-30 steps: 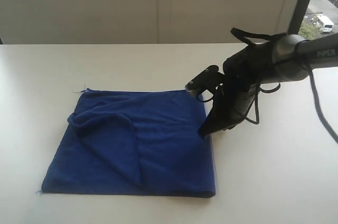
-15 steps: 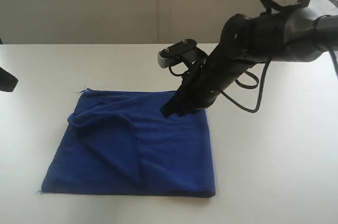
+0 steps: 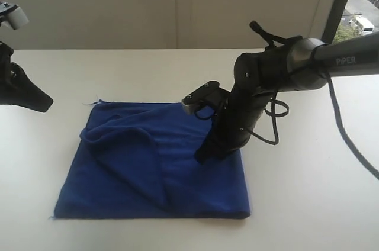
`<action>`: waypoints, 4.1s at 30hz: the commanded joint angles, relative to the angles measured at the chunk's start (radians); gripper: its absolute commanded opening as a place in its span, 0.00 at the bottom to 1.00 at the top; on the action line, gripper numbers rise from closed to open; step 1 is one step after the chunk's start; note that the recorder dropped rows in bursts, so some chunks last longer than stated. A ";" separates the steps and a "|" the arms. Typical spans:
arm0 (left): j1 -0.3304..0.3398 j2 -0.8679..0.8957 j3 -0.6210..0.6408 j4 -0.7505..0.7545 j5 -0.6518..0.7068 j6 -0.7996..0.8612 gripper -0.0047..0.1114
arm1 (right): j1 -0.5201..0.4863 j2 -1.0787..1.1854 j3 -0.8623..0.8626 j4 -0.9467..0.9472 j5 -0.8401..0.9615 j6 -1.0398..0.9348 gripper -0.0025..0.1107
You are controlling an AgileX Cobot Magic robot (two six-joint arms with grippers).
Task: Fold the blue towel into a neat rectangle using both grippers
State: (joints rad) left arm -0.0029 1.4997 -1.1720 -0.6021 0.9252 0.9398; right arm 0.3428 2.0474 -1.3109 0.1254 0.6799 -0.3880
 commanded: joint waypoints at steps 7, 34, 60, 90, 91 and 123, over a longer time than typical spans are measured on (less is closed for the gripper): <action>-0.019 0.043 -0.005 -0.079 0.006 0.089 0.04 | -0.004 -0.002 0.044 -0.241 0.048 0.149 0.02; -0.339 0.316 -0.005 -0.379 -0.320 0.893 0.37 | -0.004 -0.127 0.044 -0.125 -0.081 0.158 0.02; -0.408 0.513 -0.006 -0.620 -0.594 1.174 0.41 | -0.004 0.007 0.044 0.013 -0.189 0.070 0.02; -0.408 0.440 -0.011 -0.586 -0.597 1.044 0.35 | -0.004 0.045 0.044 0.016 -0.169 0.074 0.02; -0.408 0.448 -0.011 -0.586 -0.599 1.044 0.40 | -0.004 0.045 0.044 0.016 -0.167 0.074 0.02; -0.408 0.366 -0.009 0.040 -0.319 0.555 0.04 | -0.004 0.045 0.044 0.016 -0.162 0.076 0.02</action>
State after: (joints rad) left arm -0.4069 1.8990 -1.1837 -0.5777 0.5292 1.5079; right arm 0.3428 2.0572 -1.2754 0.1443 0.4921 -0.3095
